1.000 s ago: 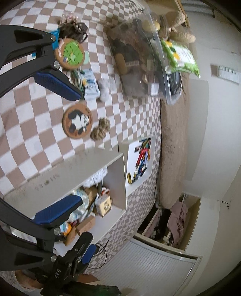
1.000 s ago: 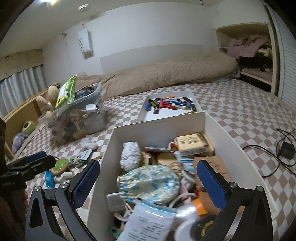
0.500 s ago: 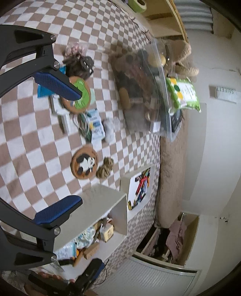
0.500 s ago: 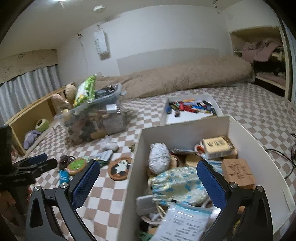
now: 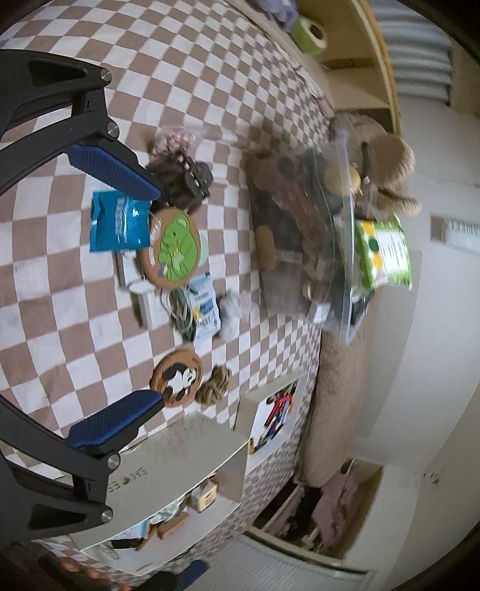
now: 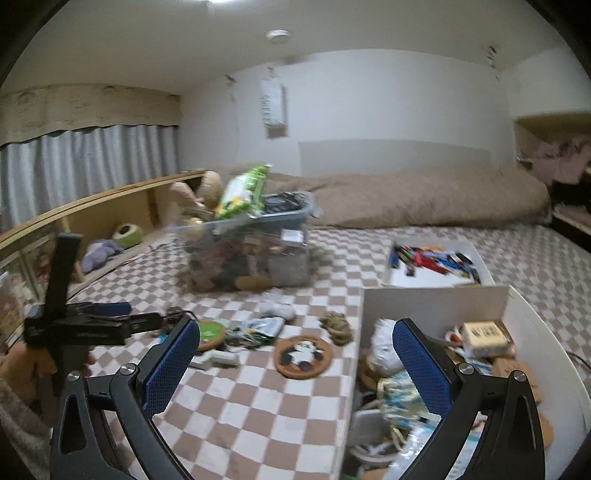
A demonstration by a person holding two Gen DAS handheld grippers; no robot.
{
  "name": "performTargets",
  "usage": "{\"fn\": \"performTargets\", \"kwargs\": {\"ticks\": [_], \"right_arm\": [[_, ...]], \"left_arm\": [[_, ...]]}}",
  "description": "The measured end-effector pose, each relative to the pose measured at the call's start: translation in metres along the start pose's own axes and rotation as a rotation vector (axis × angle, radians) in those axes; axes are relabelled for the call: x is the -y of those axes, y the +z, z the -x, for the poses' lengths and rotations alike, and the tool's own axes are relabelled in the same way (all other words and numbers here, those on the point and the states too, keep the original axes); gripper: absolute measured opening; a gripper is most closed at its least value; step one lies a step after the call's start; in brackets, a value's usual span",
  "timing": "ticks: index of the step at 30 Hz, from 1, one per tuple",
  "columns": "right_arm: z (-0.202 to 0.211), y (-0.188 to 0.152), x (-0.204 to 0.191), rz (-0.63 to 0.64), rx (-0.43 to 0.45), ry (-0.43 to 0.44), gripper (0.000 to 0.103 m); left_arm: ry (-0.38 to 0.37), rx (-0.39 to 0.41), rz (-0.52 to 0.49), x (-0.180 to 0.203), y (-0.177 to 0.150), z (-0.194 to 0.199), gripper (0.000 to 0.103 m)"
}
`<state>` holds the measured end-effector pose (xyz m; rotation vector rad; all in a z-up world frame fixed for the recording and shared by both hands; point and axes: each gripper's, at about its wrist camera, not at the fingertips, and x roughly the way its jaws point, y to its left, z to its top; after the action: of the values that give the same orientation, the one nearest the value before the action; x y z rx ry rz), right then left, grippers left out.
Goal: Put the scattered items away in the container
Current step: 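Withdraw both tools from the box back toward the scattered items, then lower the left tool onto the blue sachet and close its gripper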
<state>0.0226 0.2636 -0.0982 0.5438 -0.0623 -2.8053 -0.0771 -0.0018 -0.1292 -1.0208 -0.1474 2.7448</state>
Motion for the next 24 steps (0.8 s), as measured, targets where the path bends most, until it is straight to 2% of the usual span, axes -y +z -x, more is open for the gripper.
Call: {"fn": "performTargets", "kwargs": {"ticks": [4,9,19,24], "right_arm": [[-0.001,-0.004,-0.021,0.059,0.011,0.035,0.103],[-0.013,-0.015,-0.048,0.137,-0.045,0.074,0.103],[-0.068,-0.063,-0.072,0.139,-0.309,0.165,0.103],[-0.095,-0.093,-0.075,0.114,-0.449,0.177,0.103]], "left_arm": [[0.022,-0.012,0.039,-0.017,-0.002,-0.003,0.103],[0.069,-0.039,0.05,-0.031,-0.01,-0.017,0.103],[0.122,-0.229,0.092,-0.056,-0.037,-0.065,0.103],[0.131,-0.276,0.11,-0.063,-0.044,-0.077,0.103]]}}
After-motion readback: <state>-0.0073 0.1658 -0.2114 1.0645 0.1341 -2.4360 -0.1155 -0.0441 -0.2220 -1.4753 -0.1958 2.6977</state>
